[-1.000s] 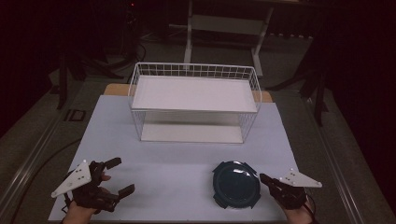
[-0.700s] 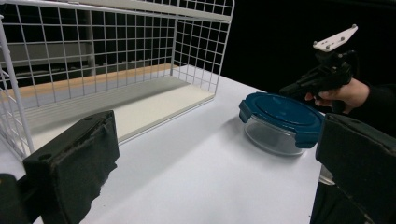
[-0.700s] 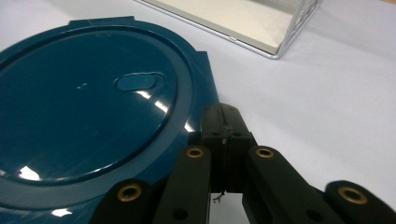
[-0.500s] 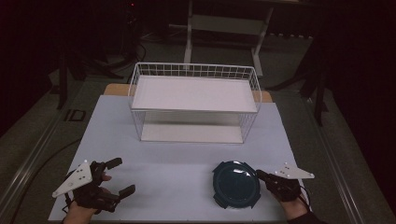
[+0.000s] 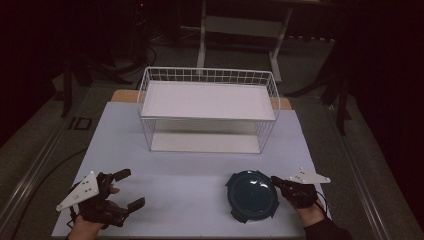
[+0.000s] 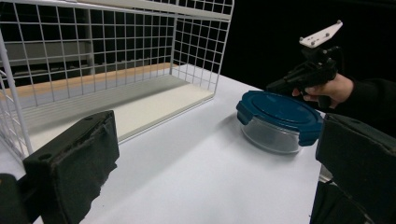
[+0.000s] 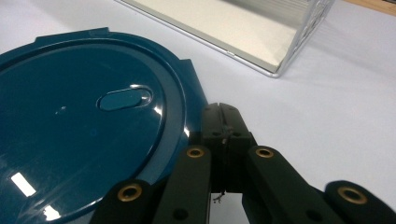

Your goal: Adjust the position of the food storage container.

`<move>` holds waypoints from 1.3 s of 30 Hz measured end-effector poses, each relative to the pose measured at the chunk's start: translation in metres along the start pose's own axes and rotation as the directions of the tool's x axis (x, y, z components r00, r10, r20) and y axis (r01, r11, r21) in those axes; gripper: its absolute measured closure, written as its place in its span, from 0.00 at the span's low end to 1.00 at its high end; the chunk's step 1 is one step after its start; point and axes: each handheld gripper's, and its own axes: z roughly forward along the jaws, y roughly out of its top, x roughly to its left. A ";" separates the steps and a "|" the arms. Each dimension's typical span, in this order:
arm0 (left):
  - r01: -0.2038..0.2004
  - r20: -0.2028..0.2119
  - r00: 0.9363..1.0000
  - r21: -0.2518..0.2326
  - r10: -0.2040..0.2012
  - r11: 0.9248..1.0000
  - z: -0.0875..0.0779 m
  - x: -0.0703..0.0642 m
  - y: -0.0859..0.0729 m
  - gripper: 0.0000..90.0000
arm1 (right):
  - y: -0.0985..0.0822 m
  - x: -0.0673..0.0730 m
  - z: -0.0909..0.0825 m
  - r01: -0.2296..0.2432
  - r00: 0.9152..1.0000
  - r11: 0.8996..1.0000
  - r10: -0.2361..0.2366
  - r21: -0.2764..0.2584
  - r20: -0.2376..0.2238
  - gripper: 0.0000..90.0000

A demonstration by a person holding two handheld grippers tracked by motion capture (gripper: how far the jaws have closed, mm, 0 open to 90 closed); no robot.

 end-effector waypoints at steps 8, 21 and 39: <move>0.001 -0.001 1.000 -0.001 -0.001 1.000 0.000 0.000 0.000 0.00 | 0.006 -0.006 0.010 0.005 1.000 1.000 -0.005 -0.001 0.004 1.00; 0.000 0.003 1.000 0.006 0.000 1.000 0.003 -0.001 -0.001 0.00 | -0.009 0.021 -0.040 -0.041 0.997 0.999 0.040 -0.016 -0.069 1.00; -0.002 0.001 1.000 0.007 0.002 1.000 0.003 0.000 0.000 0.00 | -0.037 0.051 -0.061 -0.057 0.981 0.997 0.067 0.058 -0.182 1.00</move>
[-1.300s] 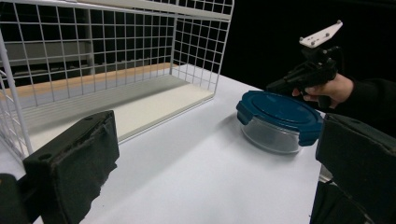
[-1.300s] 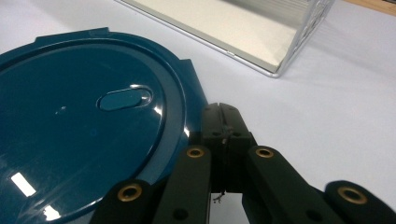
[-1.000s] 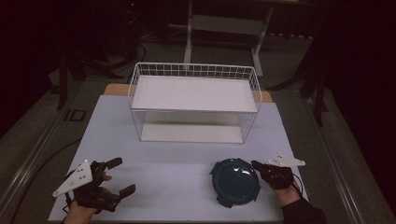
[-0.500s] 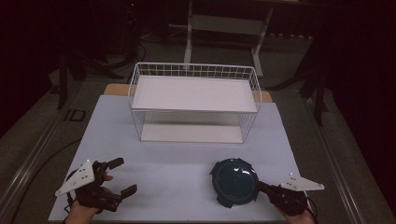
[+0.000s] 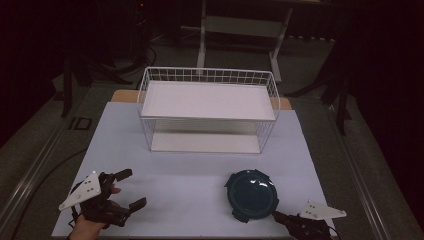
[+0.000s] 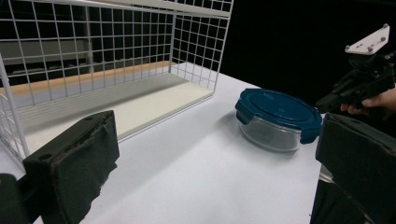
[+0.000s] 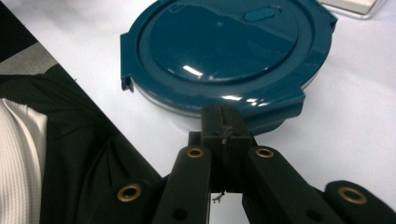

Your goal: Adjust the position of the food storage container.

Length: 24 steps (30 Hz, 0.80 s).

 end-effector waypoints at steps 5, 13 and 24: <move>0.002 0.000 1.000 0.000 -0.002 1.000 0.000 0.000 0.000 0.00 | -0.006 0.005 0.008 0.023 1.000 0.999 -0.022 0.049 -0.021 1.00; 0.002 0.001 1.000 -0.003 -0.002 1.000 0.000 0.001 0.000 0.00 | -0.005 -0.001 0.011 0.020 1.000 0.998 -0.020 0.053 -0.002 1.00; 0.001 0.002 1.000 -0.002 -0.001 1.000 0.000 0.000 0.000 0.00 | 0.003 -0.029 0.011 0.003 0.998 0.999 -0.005 0.034 0.064 1.00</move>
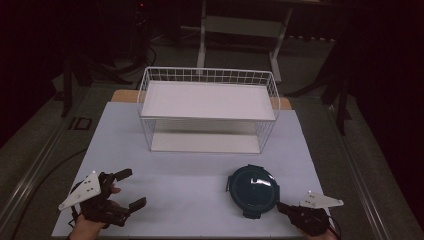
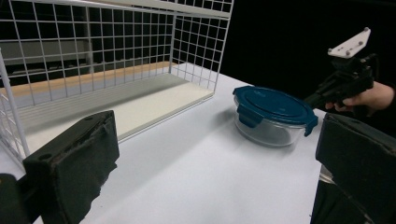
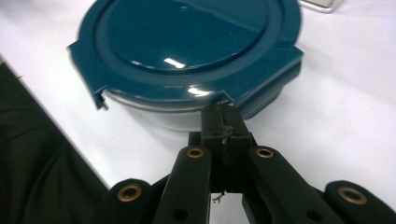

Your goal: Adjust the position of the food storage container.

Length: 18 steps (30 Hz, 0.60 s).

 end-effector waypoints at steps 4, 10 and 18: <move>0.001 0.000 1.000 0.001 -0.001 1.000 0.000 0.000 0.000 0.00 | 0.003 -0.008 0.004 -0.010 1.000 1.000 0.011 -0.011 0.023 1.00; 0.001 0.000 1.000 0.002 -0.001 1.000 0.000 0.000 0.000 0.00 | 0.005 -0.016 0.007 -0.026 0.999 0.999 0.026 -0.025 0.027 1.00; -0.001 0.001 1.000 0.004 0.001 1.000 0.000 0.000 0.000 0.00 | 0.008 -0.023 -0.003 -0.023 0.998 0.999 0.025 -0.042 0.055 1.00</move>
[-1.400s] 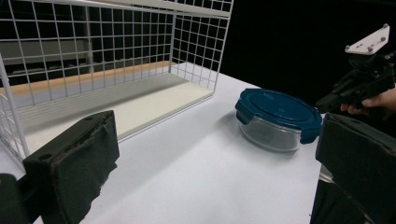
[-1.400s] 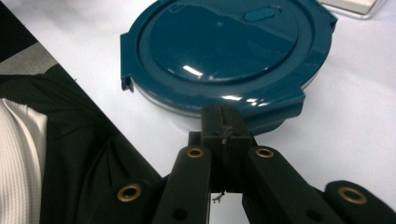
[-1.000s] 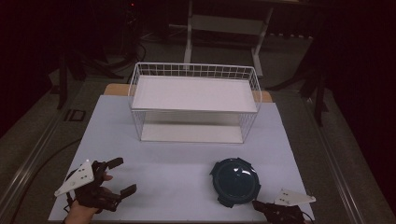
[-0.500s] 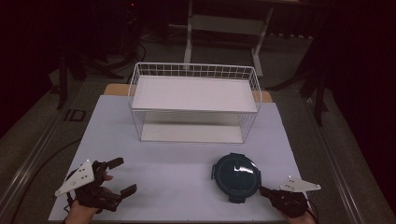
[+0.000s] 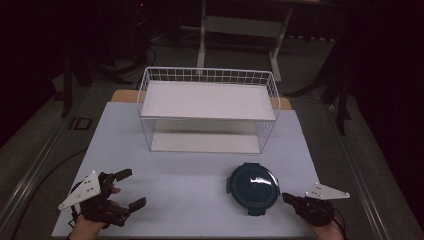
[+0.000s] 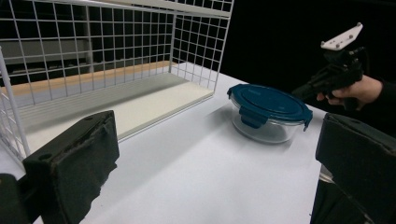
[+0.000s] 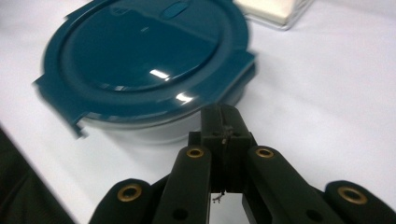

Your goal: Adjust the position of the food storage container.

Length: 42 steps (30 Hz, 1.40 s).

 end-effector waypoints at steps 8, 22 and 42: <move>0.001 0.003 1.000 0.003 -0.001 1.000 0.000 -0.001 0.000 0.00 | 0.011 -0.014 0.017 0.003 1.000 1.000 -0.003 0.018 0.029 1.00; 0.001 0.007 1.000 0.006 -0.001 1.000 0.002 -0.001 0.000 0.00 | 0.013 -0.007 0.025 0.000 1.000 1.000 0.000 0.023 0.014 1.00; 0.009 0.010 1.000 0.010 -0.009 1.000 0.003 0.000 -0.001 0.00 | 0.035 0.027 0.058 0.076 0.992 0.997 -0.074 0.020 -0.102 1.00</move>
